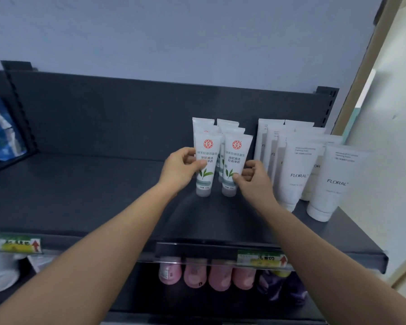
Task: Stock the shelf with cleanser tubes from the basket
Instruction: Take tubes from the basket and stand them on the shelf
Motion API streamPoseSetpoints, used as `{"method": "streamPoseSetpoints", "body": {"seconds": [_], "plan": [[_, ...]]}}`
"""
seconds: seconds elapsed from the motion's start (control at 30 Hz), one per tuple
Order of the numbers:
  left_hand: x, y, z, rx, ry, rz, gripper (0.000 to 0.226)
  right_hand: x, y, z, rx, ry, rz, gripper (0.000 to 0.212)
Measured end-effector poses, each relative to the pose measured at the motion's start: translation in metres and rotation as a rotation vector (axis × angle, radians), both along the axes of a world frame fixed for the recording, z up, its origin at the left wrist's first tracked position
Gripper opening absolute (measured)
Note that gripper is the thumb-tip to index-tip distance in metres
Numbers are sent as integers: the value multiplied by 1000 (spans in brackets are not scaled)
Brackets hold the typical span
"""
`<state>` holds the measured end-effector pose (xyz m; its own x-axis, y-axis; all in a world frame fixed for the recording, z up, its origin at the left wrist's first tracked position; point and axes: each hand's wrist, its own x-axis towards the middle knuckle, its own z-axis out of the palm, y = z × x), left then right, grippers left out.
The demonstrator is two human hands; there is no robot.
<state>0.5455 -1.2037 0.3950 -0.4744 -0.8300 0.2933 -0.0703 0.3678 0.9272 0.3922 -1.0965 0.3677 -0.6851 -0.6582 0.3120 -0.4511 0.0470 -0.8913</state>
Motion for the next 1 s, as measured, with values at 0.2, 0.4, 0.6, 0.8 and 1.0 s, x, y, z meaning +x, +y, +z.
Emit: {"method": "streamPoseSetpoints", "body": {"seconds": [0.2, 0.4, 0.6, 0.8, 1.0], "plan": [[29, 8, -3, -280, -409, 183, 40, 15, 19, -4, 34, 189, -152, 22], [77, 28, -4, -469, -795, 300, 47, 56, 23, 0, 40, 347, 71, 25], [140, 51, -4, -527, -1012, 465, 44, 106, 13, -1, 144, 499, 286, 41], [216, 78, -3, -481, -1166, 648, 41, 171, 0, 3, 194, 661, 475, 45], [297, 106, -11, -390, -1317, 809, 34, 247, -6, 2, 187, 824, 679, 46]]}}
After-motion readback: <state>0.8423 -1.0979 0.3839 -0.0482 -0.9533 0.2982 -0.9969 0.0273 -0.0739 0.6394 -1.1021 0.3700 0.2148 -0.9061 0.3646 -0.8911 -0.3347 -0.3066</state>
